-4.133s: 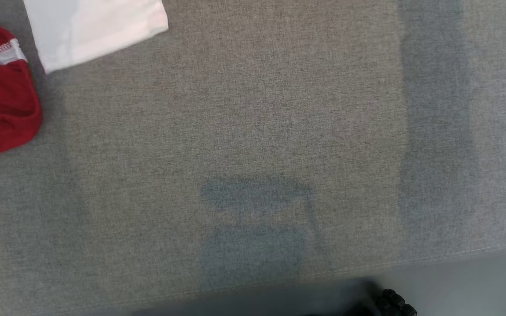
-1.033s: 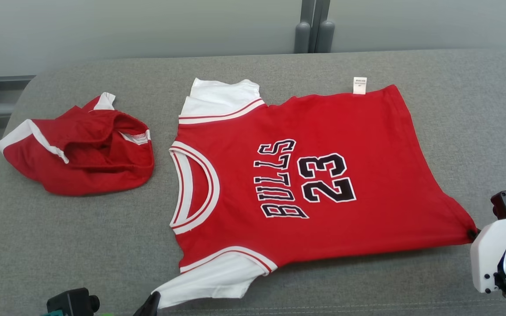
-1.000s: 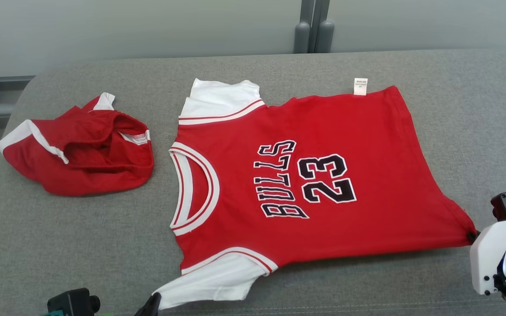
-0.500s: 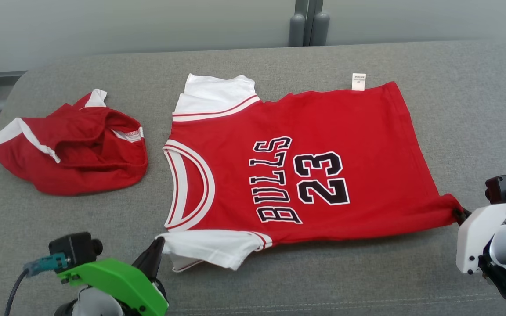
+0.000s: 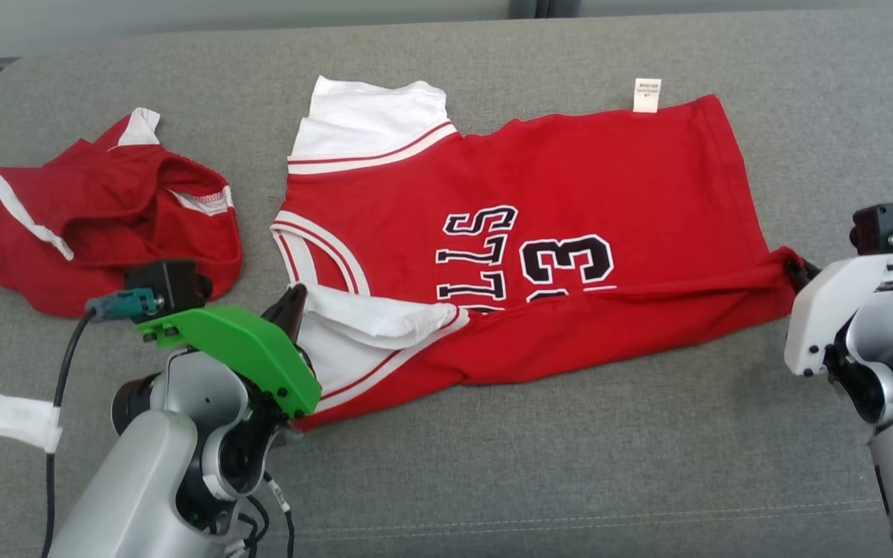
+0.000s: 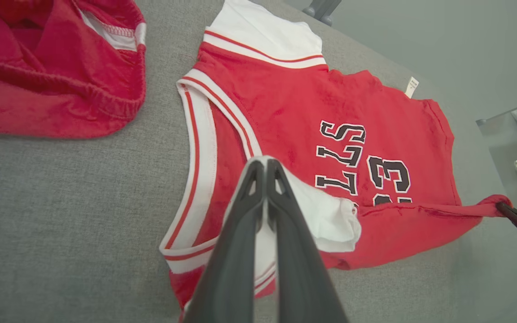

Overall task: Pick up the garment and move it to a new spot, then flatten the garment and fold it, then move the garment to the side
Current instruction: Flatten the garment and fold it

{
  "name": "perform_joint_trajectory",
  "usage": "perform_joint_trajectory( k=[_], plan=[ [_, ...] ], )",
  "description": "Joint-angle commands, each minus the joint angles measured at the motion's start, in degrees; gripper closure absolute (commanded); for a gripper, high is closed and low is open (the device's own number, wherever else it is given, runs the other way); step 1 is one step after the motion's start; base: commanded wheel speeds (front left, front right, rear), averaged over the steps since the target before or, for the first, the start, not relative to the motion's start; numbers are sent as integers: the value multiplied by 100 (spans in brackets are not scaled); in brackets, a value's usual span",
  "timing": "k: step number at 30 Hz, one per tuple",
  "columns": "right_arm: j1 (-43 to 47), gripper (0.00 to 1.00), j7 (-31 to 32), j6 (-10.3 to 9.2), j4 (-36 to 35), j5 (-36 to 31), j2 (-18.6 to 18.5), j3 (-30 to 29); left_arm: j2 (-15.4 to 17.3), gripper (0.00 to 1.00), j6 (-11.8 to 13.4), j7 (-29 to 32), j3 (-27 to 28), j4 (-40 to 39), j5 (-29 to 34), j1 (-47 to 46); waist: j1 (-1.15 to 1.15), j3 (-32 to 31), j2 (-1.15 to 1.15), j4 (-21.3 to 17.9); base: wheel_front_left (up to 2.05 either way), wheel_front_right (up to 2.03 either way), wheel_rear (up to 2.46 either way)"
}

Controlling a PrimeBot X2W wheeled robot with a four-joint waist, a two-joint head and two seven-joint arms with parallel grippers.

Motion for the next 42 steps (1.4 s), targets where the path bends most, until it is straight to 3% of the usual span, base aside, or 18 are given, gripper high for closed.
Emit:
perform_joint_trajectory(
  k=[1, 17, 18, 19, 20, 26, 35, 42],
  plan=[
    [-208, 100, -80, -8, 142, -36, 6, 30, -29, 100, -60, -31, -4, 132, 55, -238, 0, 203, 0, 4, 0, 0, 0],
    [-1168, 100, -868, -8, 1254, -408, -109, 212, -200, 100, -376, -300, -162, 1114, 378, -1280, 0, 642, 0, 195, 0, 0, 0],
    [-1197, 71, -903, -8, 1297, -412, -88, 228, -197, 100, -389, -352, -172, 1171, 420, -1322, 0, 650, 0, 196, 0, 0, 0],
    [-1224, 0, -974, -8, 1324, -385, -61, 247, -207, 61, -381, -441, -158, 1212, 462, -1365, 0, 656, 0, 196, 0, 0, 0],
    [-1253, 0, -1044, -9, 1366, -359, -40, 211, -229, 0, -381, -523, -151, 1262, 494, -1391, 0, 660, 0, 195, 0, 0, 0],
    [-1278, 0, -1416, -8, 1455, -227, 10, 295, -236, 0, -454, -923, -209, 1473, 688, -1326, 0, 577, 0, 196, 0, 0, 0],
    [-651, 0, -1698, -9, 1149, -106, -153, 257, -81, 0, -461, -1479, -341, 1257, 862, -486, 0, 241, 0, 208, 0, 0, 0],
    [-2, 0, -1701, -8, 939, -237, -104, -40, -71, 0, -229, -1636, -633, 1021, 1096, 149, 0, 35, 0, 221, 0, 0, 0]
  ],
)
